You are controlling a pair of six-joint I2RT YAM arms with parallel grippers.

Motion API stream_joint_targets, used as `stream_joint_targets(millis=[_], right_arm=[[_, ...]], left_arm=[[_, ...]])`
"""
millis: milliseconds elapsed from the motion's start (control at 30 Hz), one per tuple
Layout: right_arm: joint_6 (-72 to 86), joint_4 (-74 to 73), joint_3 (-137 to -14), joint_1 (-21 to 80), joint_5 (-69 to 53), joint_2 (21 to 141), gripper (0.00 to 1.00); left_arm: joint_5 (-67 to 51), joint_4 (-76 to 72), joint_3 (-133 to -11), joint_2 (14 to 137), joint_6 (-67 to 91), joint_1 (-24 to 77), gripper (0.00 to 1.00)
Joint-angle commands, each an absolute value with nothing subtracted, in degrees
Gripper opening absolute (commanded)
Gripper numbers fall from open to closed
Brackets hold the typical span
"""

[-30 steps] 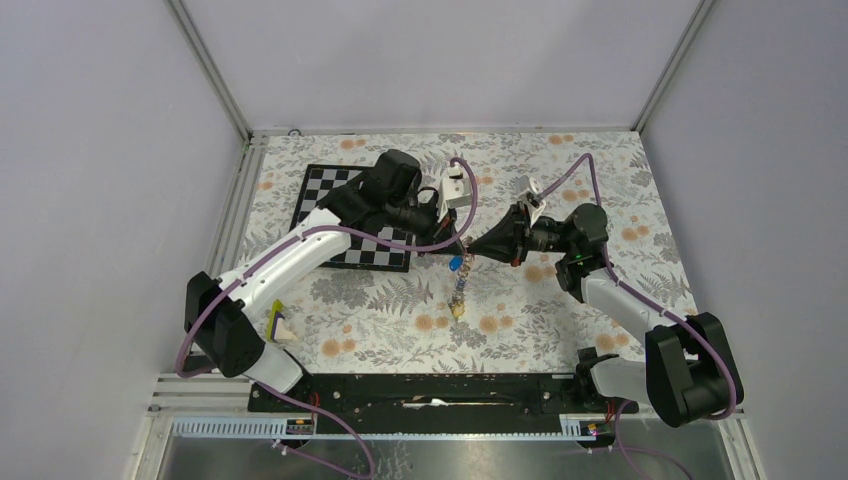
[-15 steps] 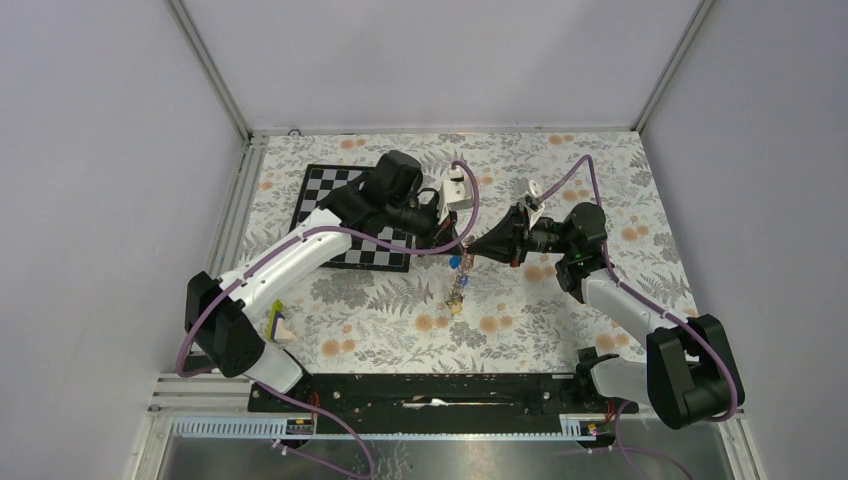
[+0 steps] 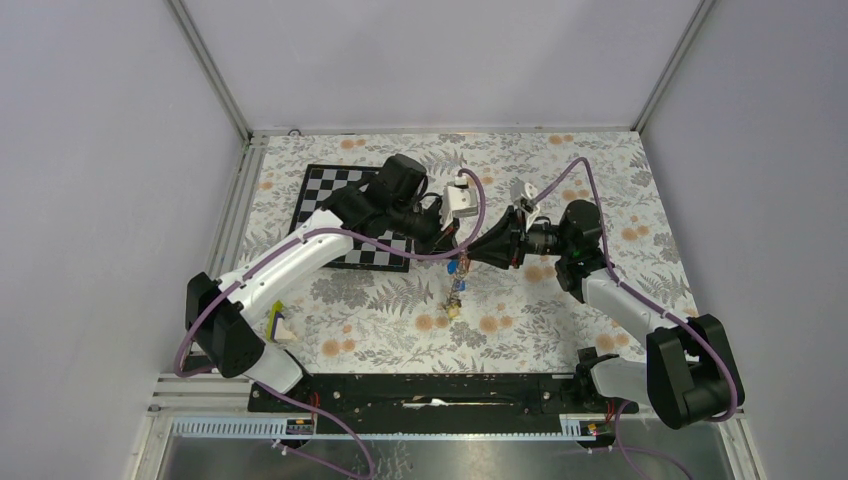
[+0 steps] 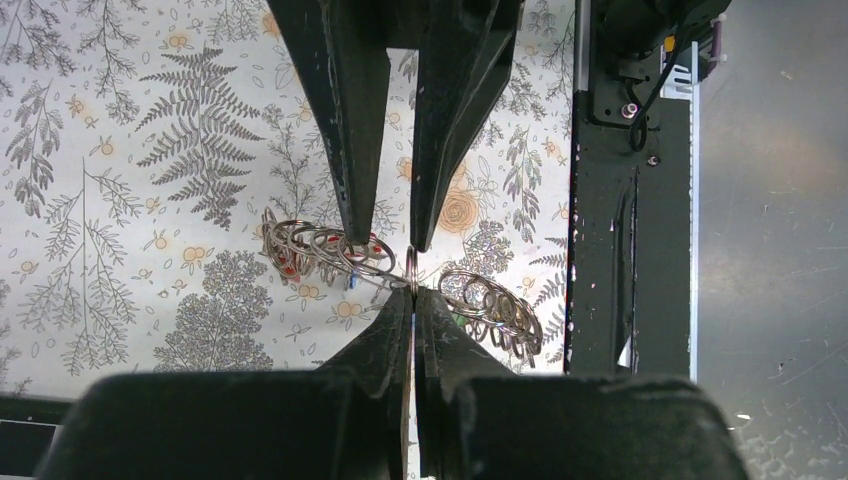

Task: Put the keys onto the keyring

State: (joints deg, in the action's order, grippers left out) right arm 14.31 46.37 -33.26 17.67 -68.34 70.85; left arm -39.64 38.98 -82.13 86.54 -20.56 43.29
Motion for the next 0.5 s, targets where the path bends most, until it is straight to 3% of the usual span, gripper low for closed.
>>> stream_joint_targets(millis=[0,467], right_arm=[[9.52,42.73,-35.51,18.83,-67.85,69.12,0.34],[7.98,41.22,-36.08,20.03,-69.52,68.05,0.34]], left_arm=[[-38.24,37.35,-86.18,86.49,-21.21,44.05,0.00],[-38.02,37.35,-86.09,87.24,-21.14,44.52,0.00]])
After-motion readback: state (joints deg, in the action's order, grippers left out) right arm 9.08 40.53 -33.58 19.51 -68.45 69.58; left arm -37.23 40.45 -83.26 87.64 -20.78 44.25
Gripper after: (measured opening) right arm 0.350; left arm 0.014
